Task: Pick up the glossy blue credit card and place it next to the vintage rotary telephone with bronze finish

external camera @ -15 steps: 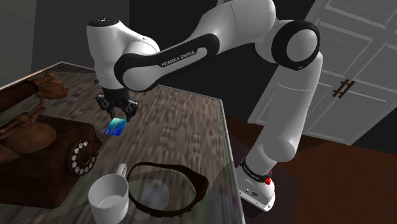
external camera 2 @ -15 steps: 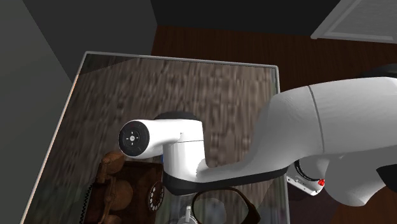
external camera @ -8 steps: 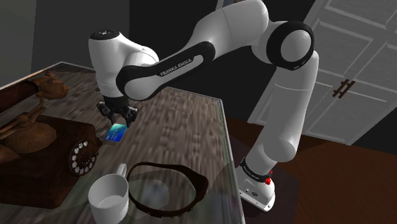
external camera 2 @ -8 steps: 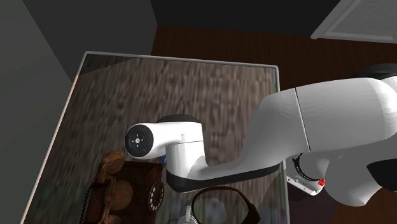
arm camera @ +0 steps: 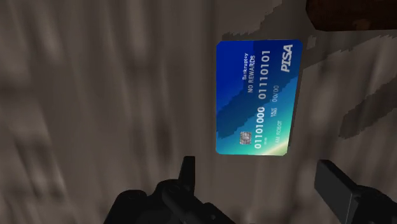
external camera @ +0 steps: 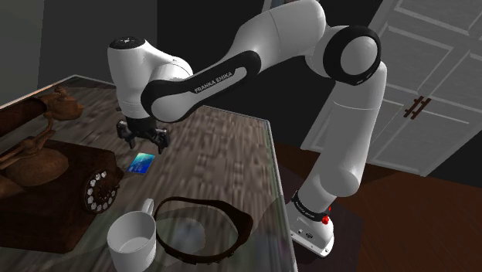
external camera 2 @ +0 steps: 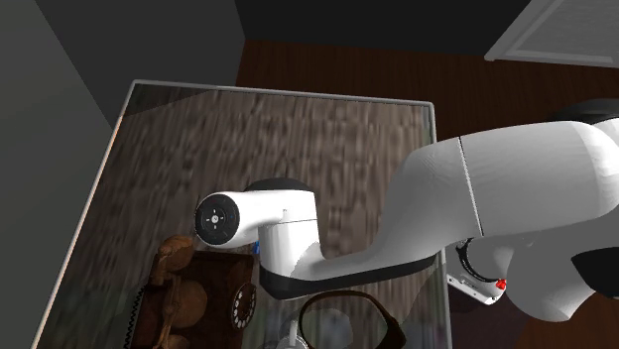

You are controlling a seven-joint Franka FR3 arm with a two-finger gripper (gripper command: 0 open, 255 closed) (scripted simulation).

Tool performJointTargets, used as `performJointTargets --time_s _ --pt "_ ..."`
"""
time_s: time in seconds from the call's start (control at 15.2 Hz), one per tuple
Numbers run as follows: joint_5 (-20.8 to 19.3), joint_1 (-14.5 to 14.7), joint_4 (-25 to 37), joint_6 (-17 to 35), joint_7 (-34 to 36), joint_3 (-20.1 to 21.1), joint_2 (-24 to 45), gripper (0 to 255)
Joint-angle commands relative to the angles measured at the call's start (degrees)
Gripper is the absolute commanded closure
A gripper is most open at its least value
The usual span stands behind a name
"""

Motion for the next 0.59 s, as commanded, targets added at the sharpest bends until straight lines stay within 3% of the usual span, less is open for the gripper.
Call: performJointTargets --time_s 0.0,0.53 --pt "0.0 0.0 0.0 0.0 0.0 0.0 0.0 0" --pt "2.49 -0.01 3.56 -6.07 -1.59 1.1 -3.02 0"
